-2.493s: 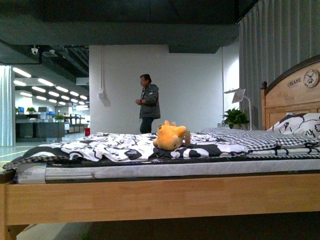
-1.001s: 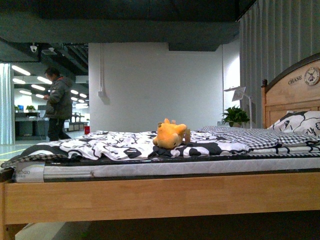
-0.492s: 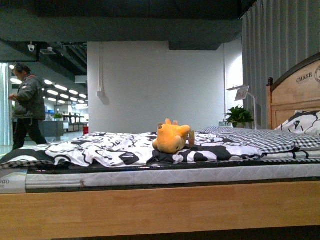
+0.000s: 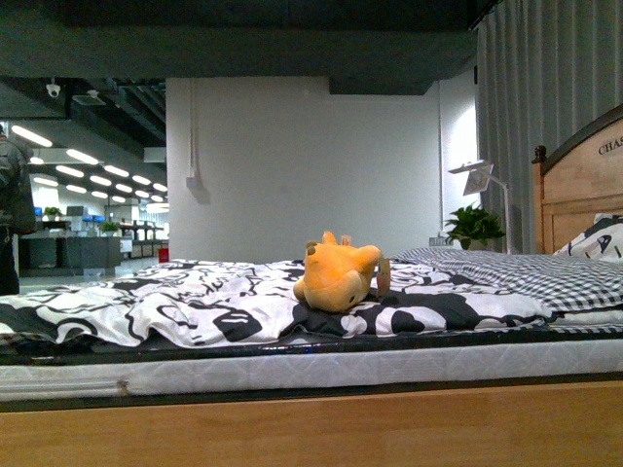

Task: Put away toys

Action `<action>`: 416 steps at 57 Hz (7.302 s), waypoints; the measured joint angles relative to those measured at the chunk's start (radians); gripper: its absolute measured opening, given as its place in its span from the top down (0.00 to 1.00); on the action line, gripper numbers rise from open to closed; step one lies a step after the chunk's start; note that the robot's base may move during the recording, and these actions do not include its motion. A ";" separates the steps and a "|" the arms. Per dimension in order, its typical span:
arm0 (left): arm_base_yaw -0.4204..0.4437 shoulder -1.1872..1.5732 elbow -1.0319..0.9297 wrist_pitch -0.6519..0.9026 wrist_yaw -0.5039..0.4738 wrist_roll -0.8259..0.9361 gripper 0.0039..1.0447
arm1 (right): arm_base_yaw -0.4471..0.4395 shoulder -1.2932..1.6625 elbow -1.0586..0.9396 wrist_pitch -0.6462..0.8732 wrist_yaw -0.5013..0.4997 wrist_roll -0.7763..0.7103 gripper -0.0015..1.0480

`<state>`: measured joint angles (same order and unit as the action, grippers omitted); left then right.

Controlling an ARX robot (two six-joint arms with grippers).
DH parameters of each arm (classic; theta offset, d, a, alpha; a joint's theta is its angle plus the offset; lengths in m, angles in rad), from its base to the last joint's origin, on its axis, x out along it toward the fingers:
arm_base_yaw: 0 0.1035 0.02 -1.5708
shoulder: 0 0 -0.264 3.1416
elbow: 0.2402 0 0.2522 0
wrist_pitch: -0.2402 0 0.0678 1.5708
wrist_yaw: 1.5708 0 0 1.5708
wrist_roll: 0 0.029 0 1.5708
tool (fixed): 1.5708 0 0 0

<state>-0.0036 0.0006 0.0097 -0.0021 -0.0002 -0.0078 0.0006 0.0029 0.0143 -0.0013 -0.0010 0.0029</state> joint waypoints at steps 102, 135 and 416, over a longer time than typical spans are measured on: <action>0.000 0.000 0.000 0.000 0.002 0.000 0.06 | 0.000 0.000 0.000 0.000 0.004 0.000 0.06; 0.000 0.000 0.000 -0.001 -0.002 -0.001 0.06 | 0.000 0.000 0.000 -0.001 -0.004 0.000 0.06; 0.000 0.000 0.000 0.000 -0.001 0.000 0.06 | -0.479 0.572 0.468 0.592 -0.647 0.694 0.89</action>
<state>-0.0032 0.0006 0.0097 -0.0021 -0.0013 -0.0078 -0.4782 0.5751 0.4820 0.5903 -0.6476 0.6964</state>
